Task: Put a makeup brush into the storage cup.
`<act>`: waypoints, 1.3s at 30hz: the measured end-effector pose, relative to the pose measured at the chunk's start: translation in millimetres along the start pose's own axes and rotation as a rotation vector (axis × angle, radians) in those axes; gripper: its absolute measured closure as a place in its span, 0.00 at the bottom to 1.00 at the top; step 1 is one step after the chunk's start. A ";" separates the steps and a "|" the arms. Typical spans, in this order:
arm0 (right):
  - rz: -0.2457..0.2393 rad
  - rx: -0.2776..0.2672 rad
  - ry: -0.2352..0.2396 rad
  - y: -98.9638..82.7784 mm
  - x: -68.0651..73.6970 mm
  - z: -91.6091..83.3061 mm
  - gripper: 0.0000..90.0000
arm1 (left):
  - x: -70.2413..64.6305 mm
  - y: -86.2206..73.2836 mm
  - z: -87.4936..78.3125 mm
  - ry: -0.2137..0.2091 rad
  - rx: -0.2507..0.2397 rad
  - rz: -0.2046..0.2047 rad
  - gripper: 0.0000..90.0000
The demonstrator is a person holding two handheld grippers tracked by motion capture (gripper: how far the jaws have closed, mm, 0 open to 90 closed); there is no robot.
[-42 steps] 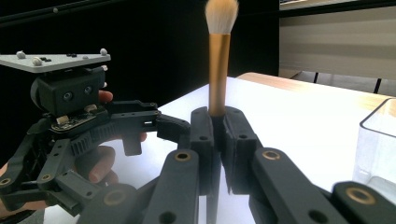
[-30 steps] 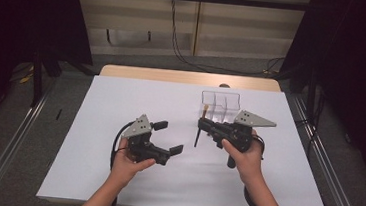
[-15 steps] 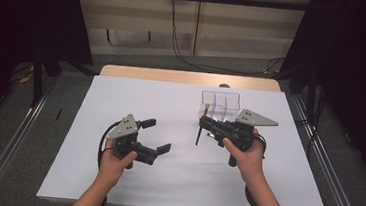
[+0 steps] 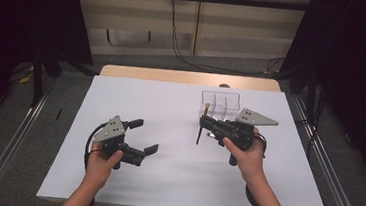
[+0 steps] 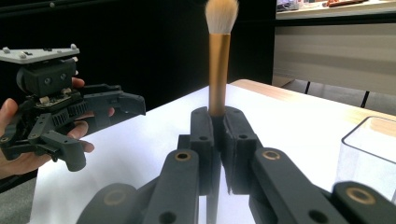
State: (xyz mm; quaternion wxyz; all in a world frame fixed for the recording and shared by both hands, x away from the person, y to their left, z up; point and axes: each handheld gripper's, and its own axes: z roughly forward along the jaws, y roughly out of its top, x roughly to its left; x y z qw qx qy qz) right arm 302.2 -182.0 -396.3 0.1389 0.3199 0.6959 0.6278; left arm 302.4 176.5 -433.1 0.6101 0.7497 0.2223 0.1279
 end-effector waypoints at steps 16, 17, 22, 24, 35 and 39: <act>-0.001 -0.003 -0.014 0.3 -3.6 -0.6 0.93 | 9.4 -8.2 -22.9 0.025 -0.002 0.004 0.00; -0.003 -0.003 -0.016 0.5 -3.9 -0.8 0.93 | 9.5 -8.8 -23.7 0.025 -0.004 0.003 0.00; -0.004 -0.004 -0.023 1.8 -7.3 -3.4 0.93 | 10.4 -10.5 -29.6 0.033 -0.006 0.001 0.00; -0.008 -0.011 -0.024 2.0 -8.7 -4.5 0.93 | 10.7 -10.8 -32.5 0.039 -0.007 0.005 0.00; -0.013 -0.011 -0.029 3.9 -14.7 -8.1 0.93 | 12.4 -16.6 -51.1 0.077 -0.006 0.006 0.00; -0.015 -0.011 -0.031 4.3 -16.3 -7.3 0.93 | 12.8 -18.4 -59.0 0.090 -0.005 0.013 0.00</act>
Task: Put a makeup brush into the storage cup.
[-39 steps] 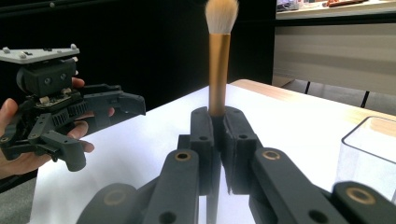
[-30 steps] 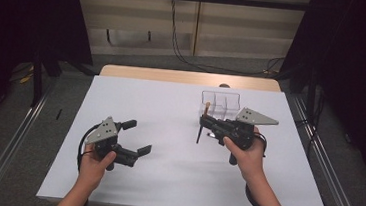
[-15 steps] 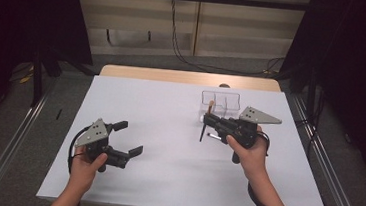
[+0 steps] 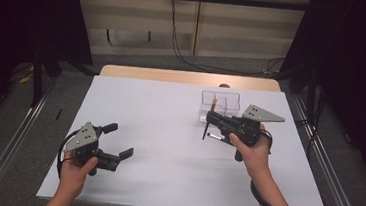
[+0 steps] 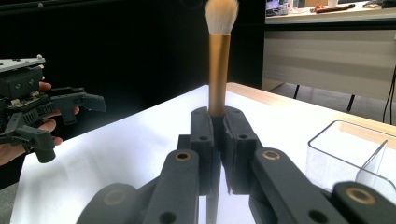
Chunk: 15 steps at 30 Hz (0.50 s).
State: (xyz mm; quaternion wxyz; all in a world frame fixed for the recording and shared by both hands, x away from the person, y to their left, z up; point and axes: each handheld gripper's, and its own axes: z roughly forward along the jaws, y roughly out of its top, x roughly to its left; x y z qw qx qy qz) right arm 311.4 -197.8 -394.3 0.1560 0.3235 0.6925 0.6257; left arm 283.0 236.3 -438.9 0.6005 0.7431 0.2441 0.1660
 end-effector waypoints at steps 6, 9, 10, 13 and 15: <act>-0.006 0.005 0.009 1.2 -0.1 1.5 0.93 | 1.6 -3.7 -8.7 0.011 0.002 0.003 0.00; -0.006 0.001 0.007 1.3 -1.1 1.1 0.93 | 2.4 -4.4 -11.6 0.018 -0.004 0.008 0.00; -0.004 0.001 0.005 0.9 -2.1 -0.1 0.93 | 3.2 -4.4 -12.7 0.020 -0.006 0.011 0.00; -0.005 0.000 -0.003 -0.1 -3.3 -1.8 0.93 | 4.6 -5.0 -16.2 0.027 -0.012 0.009 0.00; -0.001 0.000 -0.007 -1.6 -5.0 -3.1 0.93 | 5.9 -6.2 -18.2 0.028 -0.010 0.007 0.00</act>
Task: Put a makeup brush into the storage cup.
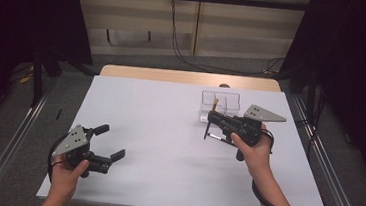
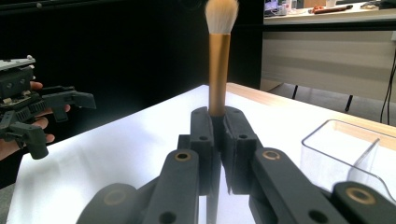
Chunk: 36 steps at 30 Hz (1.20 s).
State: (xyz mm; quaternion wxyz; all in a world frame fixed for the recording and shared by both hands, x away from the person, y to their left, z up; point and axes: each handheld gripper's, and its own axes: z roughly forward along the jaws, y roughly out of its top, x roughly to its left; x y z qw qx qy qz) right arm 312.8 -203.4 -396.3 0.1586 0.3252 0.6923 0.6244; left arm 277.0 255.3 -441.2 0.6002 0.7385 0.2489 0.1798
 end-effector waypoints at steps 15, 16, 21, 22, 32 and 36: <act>0.006 0.006 -0.039 -2.7 -16.6 -4.4 0.93 | 6.6 -7.2 -18.0 0.038 0.002 0.001 0.00; 0.003 0.007 -0.040 -2.4 -18.1 -4.9 0.93 | 7.2 -7.8 -18.7 0.043 0.007 0.000 0.00; -0.005 0.015 -0.056 -0.3 -22.5 -6.8 0.93 | 8.2 -9.2 -19.9 0.053 0.008 -0.006 0.00; -0.005 0.015 -0.058 0.0 -23.1 -7.1 0.93 | 8.3 -9.4 -20.0 0.053 0.009 -0.007 0.00; -0.017 0.018 -0.108 6.9 -36.4 -9.2 0.93 | 7.1 -12.6 -20.1 0.048 0.015 -0.014 0.00; -0.030 0.012 -0.128 13.9 -42.0 -8.7 0.93 | 7.2 -14.1 -20.1 0.049 0.019 -0.015 0.00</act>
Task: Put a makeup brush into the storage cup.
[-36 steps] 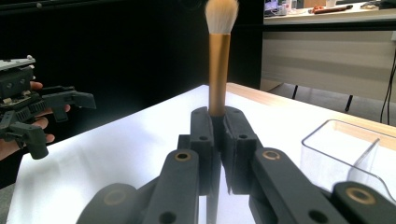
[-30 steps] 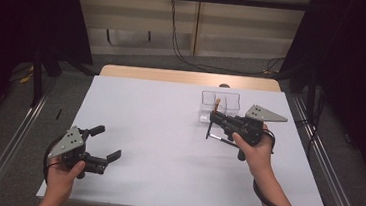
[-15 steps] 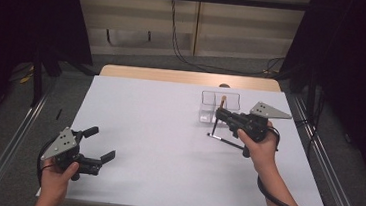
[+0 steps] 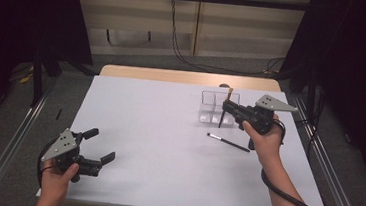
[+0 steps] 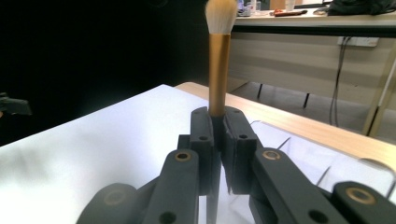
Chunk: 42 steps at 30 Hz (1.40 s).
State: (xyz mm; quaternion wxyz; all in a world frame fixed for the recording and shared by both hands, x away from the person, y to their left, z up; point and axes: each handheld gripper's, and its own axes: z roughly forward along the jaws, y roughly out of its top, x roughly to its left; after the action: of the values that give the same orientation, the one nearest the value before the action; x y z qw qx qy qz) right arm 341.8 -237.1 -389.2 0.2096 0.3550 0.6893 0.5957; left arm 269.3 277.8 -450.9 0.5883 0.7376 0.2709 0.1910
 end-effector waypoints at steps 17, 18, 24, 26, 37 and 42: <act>-0.010 -0.019 -0.050 11.1 -14.6 12.2 0.93 | -0.5 -0.4 0.7 -0.008 0.003 0.006 0.00; -0.008 -0.020 -0.055 11.3 -15.4 12.4 0.93 | -0.6 -0.6 0.8 -0.008 0.003 0.006 0.00; -0.007 -0.023 -0.079 13.4 -21.5 14.0 0.93 | -0.4 -1.4 1.2 -0.011 0.003 0.002 0.00; -0.015 -0.025 -0.088 15.5 -22.6 14.7 0.93 | -0.5 -1.4 1.5 -0.011 0.004 0.004 0.00; -0.014 -0.034 -0.114 22.7 -29.1 15.0 0.93 | -1.3 -2.4 3.1 -0.022 0.009 0.005 0.00; -0.011 -0.028 -0.132 23.6 -32.8 14.7 0.93 | -1.5 -2.4 3.2 -0.021 0.011 0.006 0.00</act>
State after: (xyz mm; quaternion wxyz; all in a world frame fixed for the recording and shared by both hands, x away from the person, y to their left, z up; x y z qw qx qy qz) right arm 379.6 -250.5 -373.7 0.2625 0.3869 0.6677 0.5794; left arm 269.7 274.8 -453.9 0.5864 0.7438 0.2634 0.1833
